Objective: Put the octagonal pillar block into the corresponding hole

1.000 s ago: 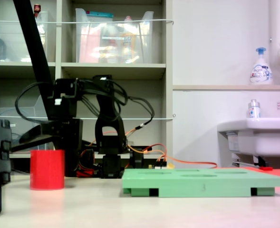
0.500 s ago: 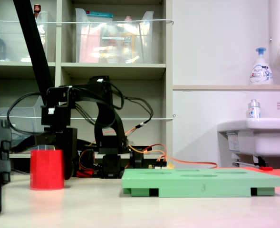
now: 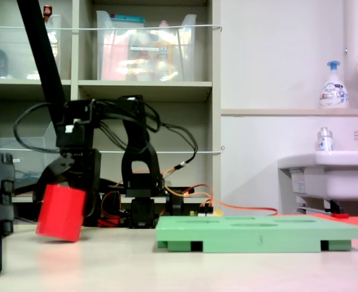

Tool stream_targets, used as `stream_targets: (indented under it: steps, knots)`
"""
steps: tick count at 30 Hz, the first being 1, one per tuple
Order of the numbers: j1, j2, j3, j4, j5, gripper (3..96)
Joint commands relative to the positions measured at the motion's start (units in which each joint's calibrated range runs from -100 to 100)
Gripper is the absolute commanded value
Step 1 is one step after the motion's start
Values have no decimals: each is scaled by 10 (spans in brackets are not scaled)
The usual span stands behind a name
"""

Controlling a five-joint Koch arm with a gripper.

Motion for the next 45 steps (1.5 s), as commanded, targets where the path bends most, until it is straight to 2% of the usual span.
stream_targets:
  steps: [1,7,12,18,23,29,45]
  knots:
    - [-1,-83,-7,-59,-5,384]
    - [22,-288,-6,-165,2,383]
    - [64,-460,2,-210,34,383]
    - [157,-580,1,-210,99,384]
    - [225,-576,-14,-210,158,384]
    - [268,-514,-69,-31,212,383]
    - [285,-218,-70,343,311,385]
